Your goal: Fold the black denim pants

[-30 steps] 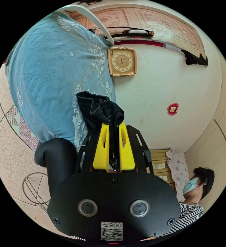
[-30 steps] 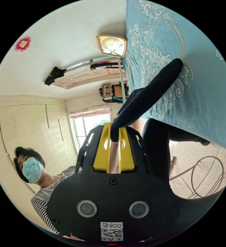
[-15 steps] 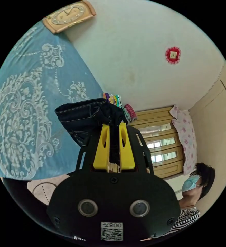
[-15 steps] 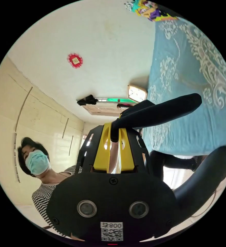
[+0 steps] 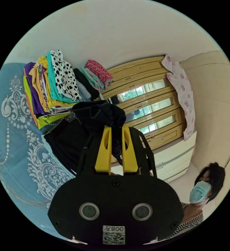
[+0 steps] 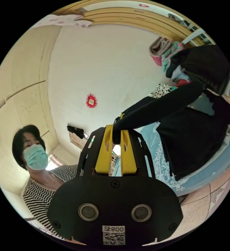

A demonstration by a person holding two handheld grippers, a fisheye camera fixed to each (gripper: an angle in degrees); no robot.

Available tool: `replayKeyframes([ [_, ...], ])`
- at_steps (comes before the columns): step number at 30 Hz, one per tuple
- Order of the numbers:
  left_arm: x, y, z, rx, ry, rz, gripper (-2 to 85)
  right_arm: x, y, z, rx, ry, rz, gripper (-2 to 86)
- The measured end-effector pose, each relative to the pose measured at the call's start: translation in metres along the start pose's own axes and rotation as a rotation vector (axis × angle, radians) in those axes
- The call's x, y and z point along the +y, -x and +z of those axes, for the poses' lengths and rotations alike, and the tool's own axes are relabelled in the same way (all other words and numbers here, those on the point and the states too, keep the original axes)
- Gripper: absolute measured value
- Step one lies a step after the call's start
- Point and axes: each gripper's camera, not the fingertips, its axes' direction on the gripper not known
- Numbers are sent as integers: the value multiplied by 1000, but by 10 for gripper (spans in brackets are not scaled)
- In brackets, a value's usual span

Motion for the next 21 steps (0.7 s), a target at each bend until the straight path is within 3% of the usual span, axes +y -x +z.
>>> replayKeyframes([
  [4,-78,30,75,-165,196,-52,71,31,-80,-40,139,-10,211,25],
  [7,-109,50,95,-279,310,-130,71,61,-132,-46,138,24,363,34],
  [10,-148,39,79,-195,265,-152,72,68,-147,-55,51,-9,367,40],
  [14,-213,-15,82,-264,318,-44,78,57,-147,-66,97,14,317,47],
  [21,-265,-76,60,-273,293,-107,106,57,-152,-99,111,-25,339,66],
])
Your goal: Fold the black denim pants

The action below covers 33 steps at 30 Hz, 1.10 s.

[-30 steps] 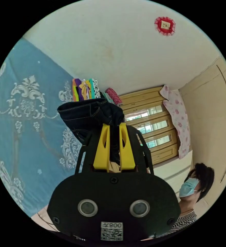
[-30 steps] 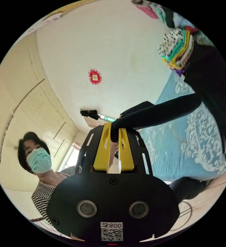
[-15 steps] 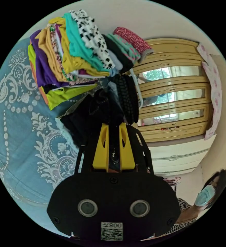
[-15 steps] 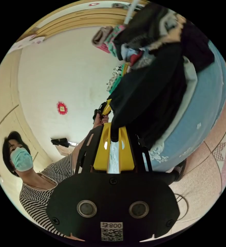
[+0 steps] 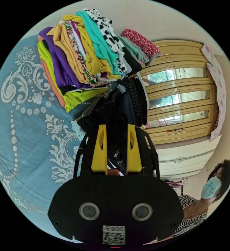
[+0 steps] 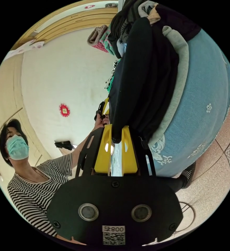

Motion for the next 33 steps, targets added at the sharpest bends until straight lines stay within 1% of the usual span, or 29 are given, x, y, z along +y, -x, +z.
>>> replayKeyframes([
  [3,-4,-38,-41,-47,-82,-5,102,0,0,-13,-13,-27,18,65],
  [5,-5,-76,-74,-135,-158,25,93,1,4,-22,-3,-50,28,58],
  [6,-6,-87,-80,-149,-166,35,91,2,7,-27,7,-69,32,49],
  [8,-11,-134,-97,-176,-185,109,77,2,15,-37,43,-104,22,34],
  [11,-23,-197,-101,-209,-160,218,61,-3,40,-52,147,-174,-31,12],
  [12,-27,-209,-99,-225,-150,242,57,-8,55,-56,193,-198,-87,8],
  [14,-43,-256,-87,-349,-100,334,40,-21,81,-55,291,-207,-167,4],
  [15,-47,-266,-83,-392,-81,349,35,-32,98,-50,385,-204,-230,3],
  [16,-55,-282,-72,-501,-44,382,24,-44,113,-42,497,-190,-289,2],
  [17,-62,-293,-60,-615,-11,394,16,-51,120,-36,554,-178,-313,2],
  [19,-72,-301,-43,-704,64,383,9,-76,138,-13,787,-142,-406,1],
  [20,-76,-308,-36,-758,92,397,6,-82,141,-6,850,-136,-418,1],
  [21,-78,-312,-34,-783,94,405,5,-92,144,7,946,-110,-440,1],
  [22,-81,-320,-34,-819,86,400,3,-101,145,20,999,-70,-466,1],
  [25,-89,-341,-36,-858,100,399,2,-111,145,50,1110,-6,-505,1],
  [28,-93,-363,-38,-880,128,429,1,-109,152,71,1215,-27,-586,1],
  [31,-92,-381,-47,-872,120,420,1,-113,161,80,1251,-52,-614,1],
  [33,-90,-394,-60,-848,88,388,1,-121,171,79,1249,-35,-573,1],
])
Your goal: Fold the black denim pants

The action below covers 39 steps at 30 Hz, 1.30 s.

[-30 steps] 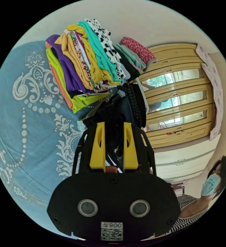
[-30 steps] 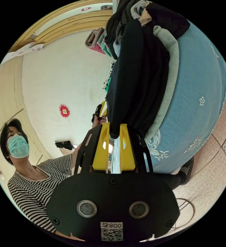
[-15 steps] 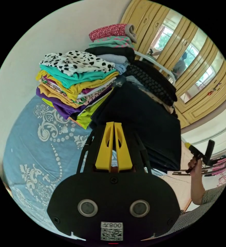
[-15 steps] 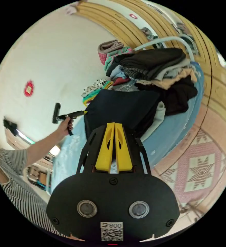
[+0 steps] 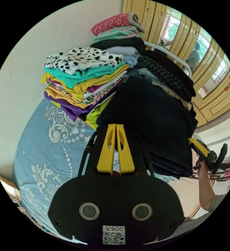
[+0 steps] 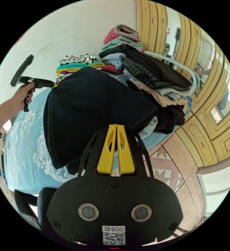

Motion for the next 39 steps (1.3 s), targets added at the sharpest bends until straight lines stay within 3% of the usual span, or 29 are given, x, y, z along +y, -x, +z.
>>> replayKeyframes([
  [2,18,-9,-43,119,-208,1,1,-10,-4,-12,-38,24,23,1],
  [4,29,-22,-56,212,-255,57,1,-16,-6,-31,-138,-72,29,1],
  [8,34,-47,-16,146,-87,122,1,-34,5,-21,-153,-20,-16,1],
  [21,64,-48,16,278,-120,82,2,-94,12,-23,-211,25,2,1],
  [24,71,-42,22,338,-129,33,2,-120,1,-43,-222,-48,13,2],
  [28,104,-42,35,465,-173,43,1,-178,-23,-63,-147,-180,7,11],
  [34,171,-28,76,588,-189,-43,1,-294,-55,-57,10,-191,-35,56],
  [39,237,-21,131,634,-99,-124,1,-378,-64,-49,113,-216,-65,74],
])
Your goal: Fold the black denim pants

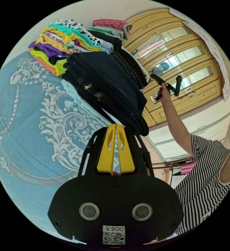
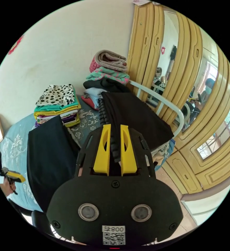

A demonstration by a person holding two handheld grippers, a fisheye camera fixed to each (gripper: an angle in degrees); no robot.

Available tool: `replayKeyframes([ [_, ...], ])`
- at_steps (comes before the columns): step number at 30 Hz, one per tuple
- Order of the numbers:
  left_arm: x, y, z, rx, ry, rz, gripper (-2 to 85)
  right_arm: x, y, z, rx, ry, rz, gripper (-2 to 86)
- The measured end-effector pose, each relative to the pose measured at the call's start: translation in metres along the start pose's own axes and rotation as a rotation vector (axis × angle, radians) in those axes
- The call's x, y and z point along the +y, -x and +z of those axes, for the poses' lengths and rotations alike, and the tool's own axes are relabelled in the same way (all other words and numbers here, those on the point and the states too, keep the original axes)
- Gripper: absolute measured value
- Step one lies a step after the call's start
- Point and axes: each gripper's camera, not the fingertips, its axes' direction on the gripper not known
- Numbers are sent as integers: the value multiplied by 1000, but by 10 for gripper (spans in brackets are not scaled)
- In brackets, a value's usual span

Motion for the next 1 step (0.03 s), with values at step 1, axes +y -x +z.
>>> replayKeyframes([
  [1,17,10,10,7,22,-27,1,-18,-1,8,7,2,-7,79],
])
